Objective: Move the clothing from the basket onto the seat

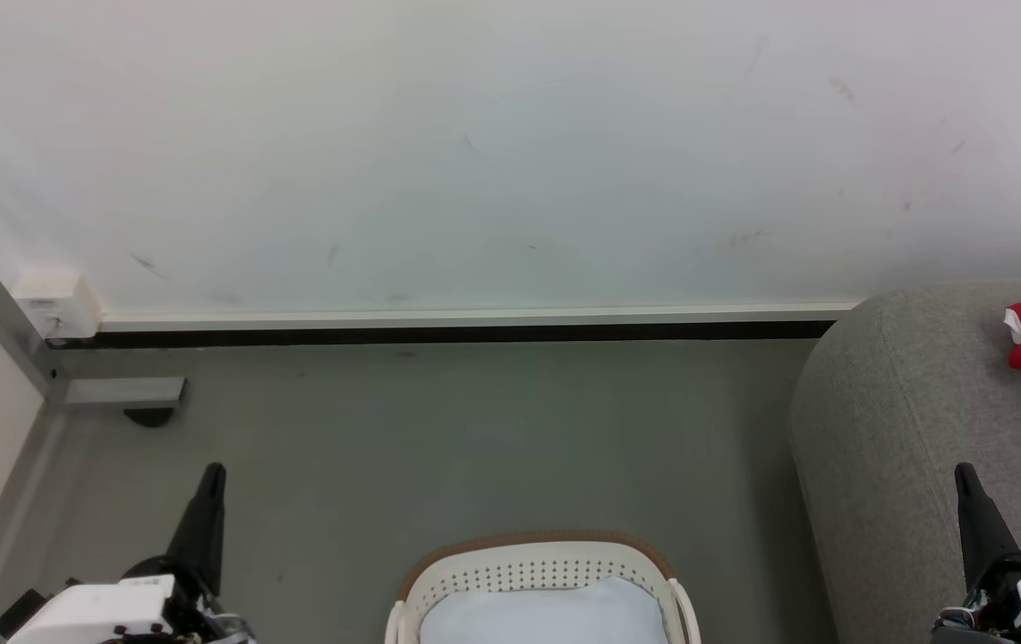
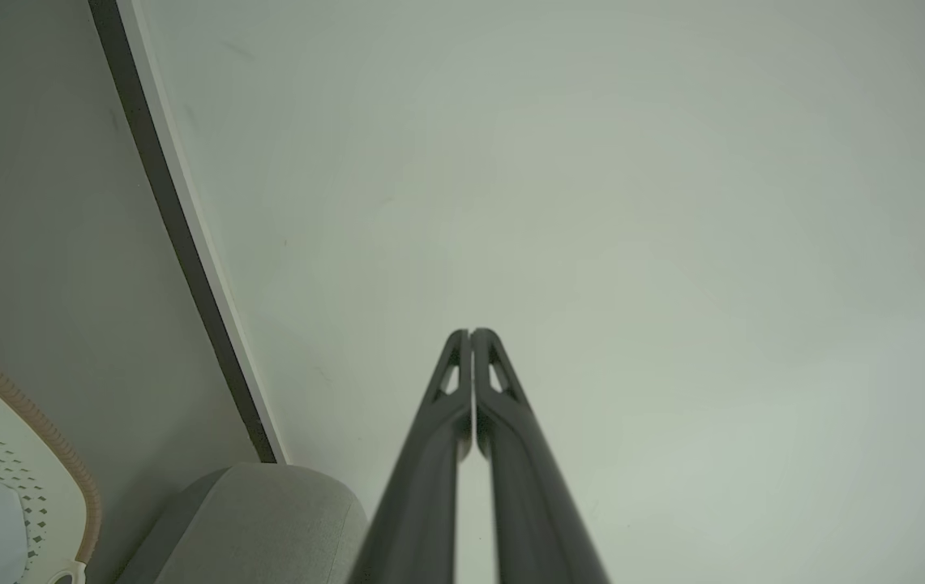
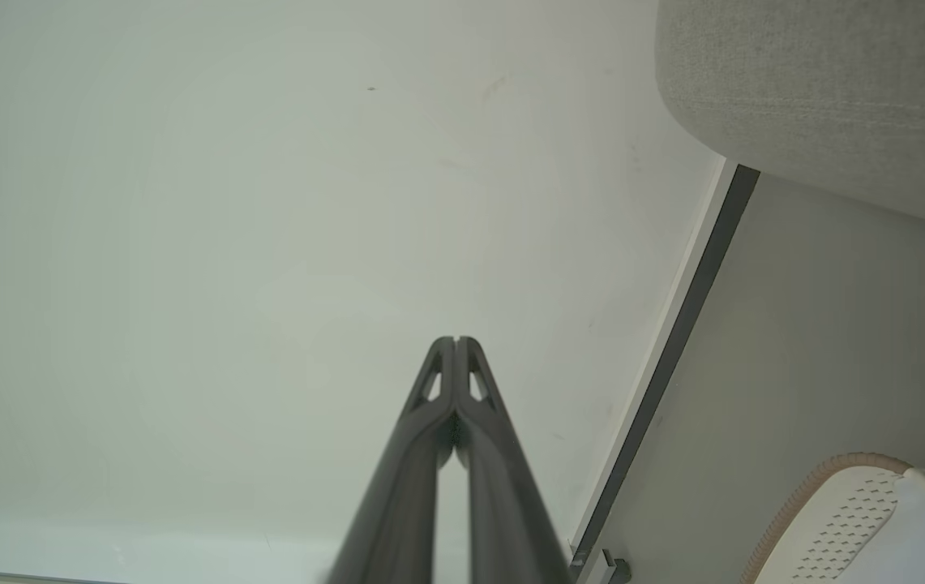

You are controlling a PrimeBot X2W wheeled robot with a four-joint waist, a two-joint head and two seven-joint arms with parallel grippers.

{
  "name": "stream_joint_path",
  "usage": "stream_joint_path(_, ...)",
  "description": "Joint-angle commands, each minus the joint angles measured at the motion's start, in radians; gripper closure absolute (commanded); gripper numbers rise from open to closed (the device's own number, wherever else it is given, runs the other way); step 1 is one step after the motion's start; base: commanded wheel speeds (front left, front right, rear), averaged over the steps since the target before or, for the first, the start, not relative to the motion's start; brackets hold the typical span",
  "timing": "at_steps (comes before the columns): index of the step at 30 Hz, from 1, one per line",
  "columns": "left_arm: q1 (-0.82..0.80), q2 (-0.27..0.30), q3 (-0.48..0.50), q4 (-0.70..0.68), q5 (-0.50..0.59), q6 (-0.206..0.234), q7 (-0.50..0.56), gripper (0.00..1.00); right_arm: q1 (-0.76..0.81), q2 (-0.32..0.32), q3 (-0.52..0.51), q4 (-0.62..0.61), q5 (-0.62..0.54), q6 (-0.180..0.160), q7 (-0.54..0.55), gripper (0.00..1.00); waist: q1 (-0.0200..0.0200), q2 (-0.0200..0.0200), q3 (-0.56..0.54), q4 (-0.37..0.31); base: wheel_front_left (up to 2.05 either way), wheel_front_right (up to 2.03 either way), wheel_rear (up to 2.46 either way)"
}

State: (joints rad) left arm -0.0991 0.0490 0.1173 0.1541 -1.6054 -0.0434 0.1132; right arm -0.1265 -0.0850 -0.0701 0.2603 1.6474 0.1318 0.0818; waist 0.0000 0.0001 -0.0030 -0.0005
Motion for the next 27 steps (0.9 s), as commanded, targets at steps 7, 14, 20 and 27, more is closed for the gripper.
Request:
stream_joint_path(7,-0.009,0.002,0.002,-0.002,-0.012,-0.002,0.003,1.00,-0.007,-0.009,0.006,-0.002,0.013,-0.002,-0.007,1.00,0.0000,-0.0001,0.000,0.000,0.00,0.00,0.00)
stream_joint_path(14,-0.009,0.002,0.001,-0.002,-0.012,-0.002,0.003,1.00,-0.006,-0.013,0.011,-0.002,0.019,-0.002,-0.011,1.00,0.0000,-0.0001,0.000,0.000,0.00,0.00,0.00)
stream_joint_path(20,-0.009,0.002,0.001,-0.002,-0.012,-0.002,0.003,1.00,-0.005,-0.017,0.016,-0.003,0.022,-0.002,-0.014,1.00,0.0000,-0.0001,0.000,0.000,0.00,0.00,0.00)
stream_joint_path(27,-0.009,0.002,0.001,-0.001,-0.012,-0.002,0.003,1.00,-0.005,-0.023,0.022,-0.004,0.029,-0.002,-0.020,1.00,0.0000,-0.0001,0.000,0.000,0.00,0.00,0.00)
